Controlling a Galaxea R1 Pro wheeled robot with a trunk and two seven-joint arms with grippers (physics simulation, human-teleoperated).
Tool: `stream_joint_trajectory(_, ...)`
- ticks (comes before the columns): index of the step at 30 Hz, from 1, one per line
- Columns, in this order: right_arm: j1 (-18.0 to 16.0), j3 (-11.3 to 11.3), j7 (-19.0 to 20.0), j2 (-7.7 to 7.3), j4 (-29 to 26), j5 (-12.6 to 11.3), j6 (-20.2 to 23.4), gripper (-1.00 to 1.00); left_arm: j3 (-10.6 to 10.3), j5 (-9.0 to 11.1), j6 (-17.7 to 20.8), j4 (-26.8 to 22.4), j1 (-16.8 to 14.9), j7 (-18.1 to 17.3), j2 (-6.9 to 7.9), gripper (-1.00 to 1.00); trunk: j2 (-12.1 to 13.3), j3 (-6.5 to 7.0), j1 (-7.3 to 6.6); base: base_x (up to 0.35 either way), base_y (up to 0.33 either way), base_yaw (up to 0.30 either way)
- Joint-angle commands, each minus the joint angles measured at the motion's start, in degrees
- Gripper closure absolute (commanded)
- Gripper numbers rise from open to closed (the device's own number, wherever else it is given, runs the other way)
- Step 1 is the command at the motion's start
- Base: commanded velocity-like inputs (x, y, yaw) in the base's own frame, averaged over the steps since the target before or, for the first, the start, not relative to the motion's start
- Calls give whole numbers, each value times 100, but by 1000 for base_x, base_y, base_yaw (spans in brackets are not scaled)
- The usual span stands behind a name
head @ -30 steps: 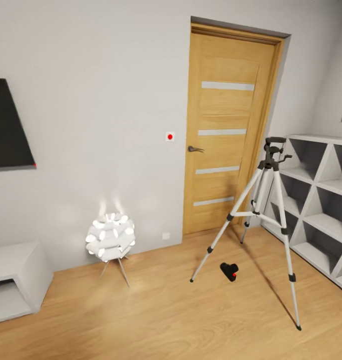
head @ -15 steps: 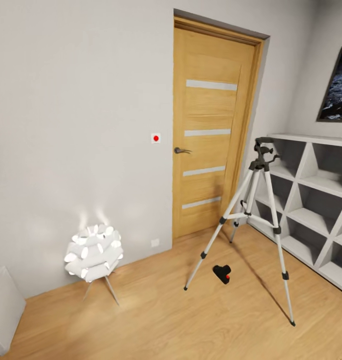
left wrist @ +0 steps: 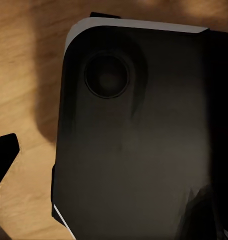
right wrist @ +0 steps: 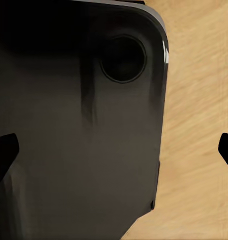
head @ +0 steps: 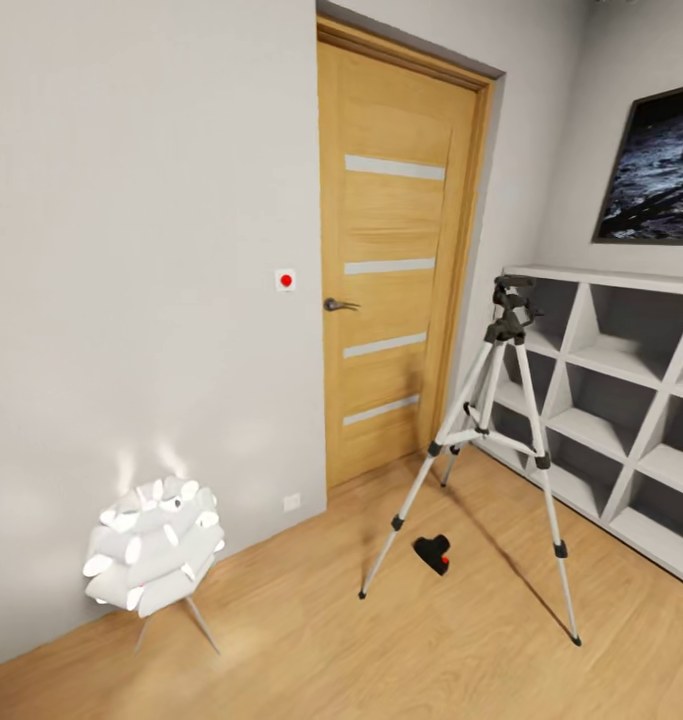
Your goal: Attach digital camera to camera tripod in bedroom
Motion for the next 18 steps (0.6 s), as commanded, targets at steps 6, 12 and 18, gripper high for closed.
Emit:
stream_joint_trajectory(6, -1, 2, -1, -1, -1, 4, -14, -100, 3, 46, -10, -10, 4, -1, -1, -100, -2, -4, 2, 67, 65, -277)
stream_joint_trajectory(12, -1, -3, -1, -1, -1, 2, -14, -100, 15, 57, -14, -13, 4, -1, -1, -100, -2, -4, 2, 13, 13, -283)
stream_joint_trajectory(18, -1, -5, -1, -5, -1, 1, -14, -100, 29, 61, -15, -18, 4, 6, -1, -100, -2, -4, 2, 2, 2, -284)
